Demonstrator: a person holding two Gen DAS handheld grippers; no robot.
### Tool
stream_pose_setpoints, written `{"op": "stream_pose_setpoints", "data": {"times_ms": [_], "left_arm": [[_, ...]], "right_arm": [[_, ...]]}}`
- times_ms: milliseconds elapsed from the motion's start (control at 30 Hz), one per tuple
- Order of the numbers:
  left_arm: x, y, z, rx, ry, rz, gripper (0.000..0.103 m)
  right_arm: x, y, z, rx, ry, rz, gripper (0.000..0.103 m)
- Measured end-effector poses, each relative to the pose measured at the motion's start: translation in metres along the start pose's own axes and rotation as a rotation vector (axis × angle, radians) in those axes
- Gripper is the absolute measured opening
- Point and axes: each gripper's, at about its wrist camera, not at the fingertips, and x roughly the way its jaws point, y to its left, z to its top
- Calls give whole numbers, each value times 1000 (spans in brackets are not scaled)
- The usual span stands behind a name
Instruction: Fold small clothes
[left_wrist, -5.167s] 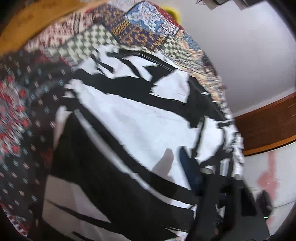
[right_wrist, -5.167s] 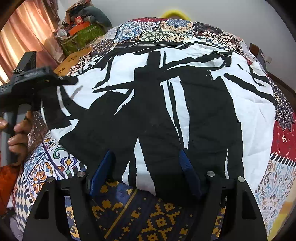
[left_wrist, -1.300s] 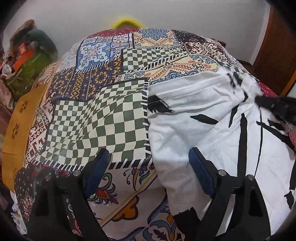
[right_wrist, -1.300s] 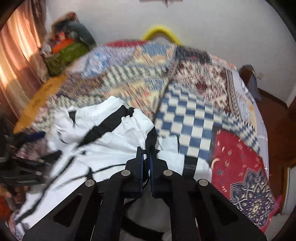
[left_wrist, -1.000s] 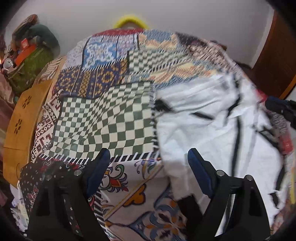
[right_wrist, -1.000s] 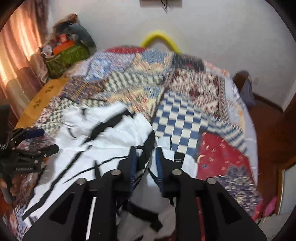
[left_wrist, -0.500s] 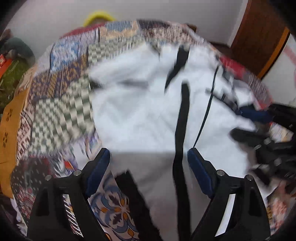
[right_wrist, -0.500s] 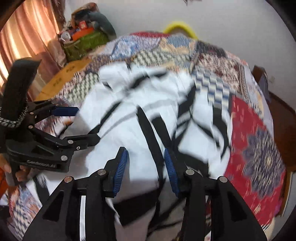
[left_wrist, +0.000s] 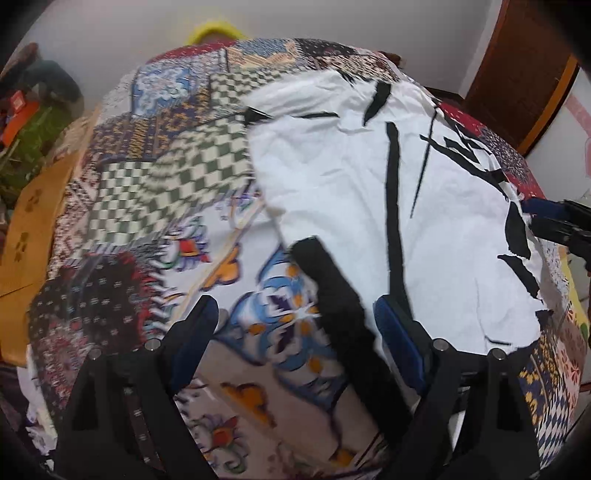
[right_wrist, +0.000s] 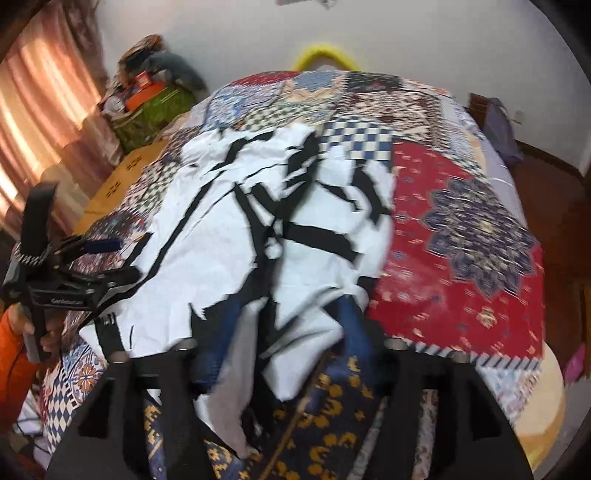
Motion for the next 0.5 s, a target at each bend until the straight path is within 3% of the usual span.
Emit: {"op": "stream_pose_setpoints", "data": {"times_ms": [33,167,333,500], "left_arm": [[-4,4,0,-11,-9,2,87],[-4,19,6,-82,-13,-38,87],[27,28,18,-175,59,-136,87],[40,17,32,-190,60,-197,78]], "right_arm": [[-2,-1,-2,13,-9,0,74],[4,-14,-3,77,-5,36,74],[33,-30,-2,193,55,126,74],[43,-22,9,201,43,199,76]]}}
